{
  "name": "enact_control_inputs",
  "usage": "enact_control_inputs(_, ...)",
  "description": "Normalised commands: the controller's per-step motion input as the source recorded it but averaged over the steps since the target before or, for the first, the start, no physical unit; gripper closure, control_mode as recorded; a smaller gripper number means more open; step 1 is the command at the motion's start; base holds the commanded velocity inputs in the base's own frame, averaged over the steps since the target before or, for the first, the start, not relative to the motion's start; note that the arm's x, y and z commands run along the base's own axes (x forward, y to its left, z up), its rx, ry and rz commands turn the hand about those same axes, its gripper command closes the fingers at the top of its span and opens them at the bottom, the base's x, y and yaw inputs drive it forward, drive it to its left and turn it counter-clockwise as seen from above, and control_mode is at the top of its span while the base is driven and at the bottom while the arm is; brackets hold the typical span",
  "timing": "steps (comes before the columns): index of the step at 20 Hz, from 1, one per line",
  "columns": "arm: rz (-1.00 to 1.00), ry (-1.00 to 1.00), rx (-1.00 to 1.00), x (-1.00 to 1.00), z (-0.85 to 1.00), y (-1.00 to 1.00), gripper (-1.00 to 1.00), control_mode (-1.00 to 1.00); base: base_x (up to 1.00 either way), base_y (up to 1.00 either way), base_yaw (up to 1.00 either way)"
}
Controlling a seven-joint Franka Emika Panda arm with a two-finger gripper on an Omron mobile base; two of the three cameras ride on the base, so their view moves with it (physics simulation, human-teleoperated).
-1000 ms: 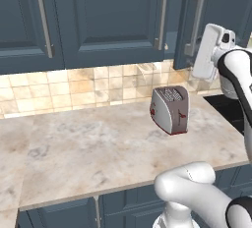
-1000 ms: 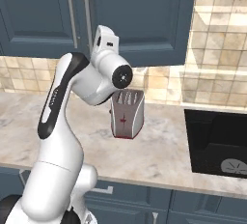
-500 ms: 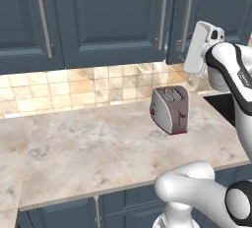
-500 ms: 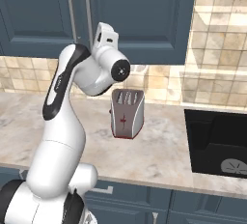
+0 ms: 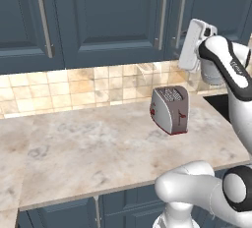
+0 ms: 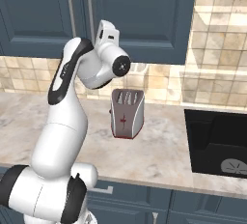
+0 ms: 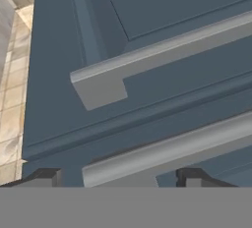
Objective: Pick up the dish brush and bar soap from the sink, and place them back in the cabinet, and close the cabinet doors.
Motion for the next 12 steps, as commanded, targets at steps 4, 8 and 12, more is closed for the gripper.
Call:
enact_control_inputs(4,0.0,0.0,0.0,0.18,0.0,0.03,-1.0,-1.0,0.0,0.0,0.0)
enact_control_inputs(8,0.0,0.0,0.0,0.18,0.0,0.04,-1.0,-1.0,0.0,0.0,0.0)
enact_control_inputs(12,0.0,0.0,0.0,0.04,0.0,0.03,-1.0,-1.0,0.0,0.0,0.0)
